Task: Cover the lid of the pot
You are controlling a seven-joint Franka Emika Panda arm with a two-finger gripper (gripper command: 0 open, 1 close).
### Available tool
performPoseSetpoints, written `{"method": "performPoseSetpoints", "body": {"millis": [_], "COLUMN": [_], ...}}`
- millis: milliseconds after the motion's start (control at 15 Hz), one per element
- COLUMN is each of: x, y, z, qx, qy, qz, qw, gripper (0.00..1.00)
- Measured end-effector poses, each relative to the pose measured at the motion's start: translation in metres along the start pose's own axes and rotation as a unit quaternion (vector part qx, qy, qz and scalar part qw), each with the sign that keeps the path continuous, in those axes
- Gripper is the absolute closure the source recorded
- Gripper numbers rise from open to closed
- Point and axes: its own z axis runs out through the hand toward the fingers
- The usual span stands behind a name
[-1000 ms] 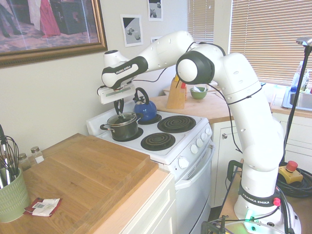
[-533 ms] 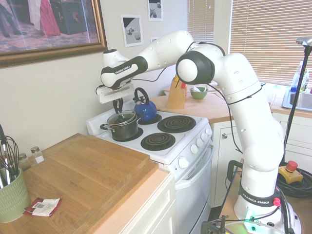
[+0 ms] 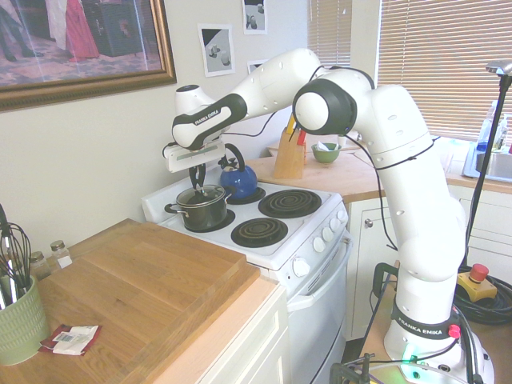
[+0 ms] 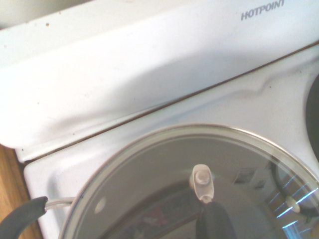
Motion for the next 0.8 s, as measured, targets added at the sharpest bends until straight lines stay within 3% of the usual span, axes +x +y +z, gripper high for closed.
{"method": "performPoseSetpoints", "body": {"millis": [533,800], "x": [-0.002,-0.007], "y": [0.006,0.008], "z": [-0.002,-0.037], "qx": [-0.017,-0.012], "qy": [-0.011,-0.013], "qz": [-0.003,-0.006], "qw": [1.0,1.0], "gripper": [0.0,0.0]}}
